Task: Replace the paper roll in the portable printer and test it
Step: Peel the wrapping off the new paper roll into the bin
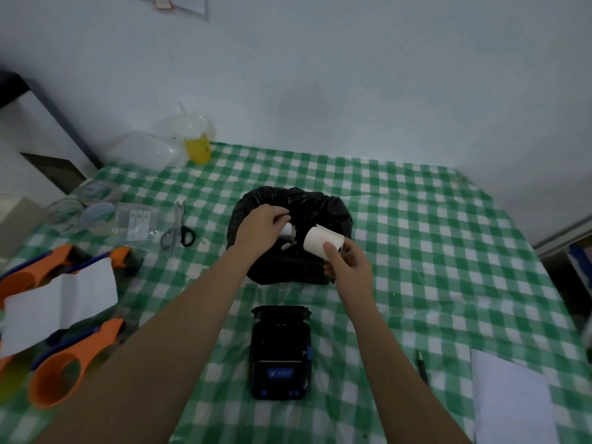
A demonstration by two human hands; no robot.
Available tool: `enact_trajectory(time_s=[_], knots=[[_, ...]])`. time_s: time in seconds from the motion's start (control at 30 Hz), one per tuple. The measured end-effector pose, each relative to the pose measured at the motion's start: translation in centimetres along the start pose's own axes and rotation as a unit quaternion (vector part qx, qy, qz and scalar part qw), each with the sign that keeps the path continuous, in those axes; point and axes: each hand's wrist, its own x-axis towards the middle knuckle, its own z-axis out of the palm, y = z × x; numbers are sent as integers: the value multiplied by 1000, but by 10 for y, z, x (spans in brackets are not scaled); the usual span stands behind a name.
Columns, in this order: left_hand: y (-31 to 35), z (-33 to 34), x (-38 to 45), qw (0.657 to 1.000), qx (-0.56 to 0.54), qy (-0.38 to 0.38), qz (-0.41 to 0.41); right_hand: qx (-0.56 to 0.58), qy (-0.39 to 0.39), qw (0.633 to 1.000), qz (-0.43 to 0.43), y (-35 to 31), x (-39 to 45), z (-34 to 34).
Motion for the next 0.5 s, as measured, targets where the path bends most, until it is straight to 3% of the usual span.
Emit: enact_trajectory(time_s=[0.17, 0.33, 0.5], knots=[[30, -8, -58, 977, -206, -37, -28, 43, -34, 998, 18, -4, -15, -1], [30, 2, -117, 984, -152, -86, 45, 81, -71, 992, 58, -4, -38, 4], [31, 5, -141, 986, -163, -30, -26, -29, -101, 994, 16, 0, -66, 11]])
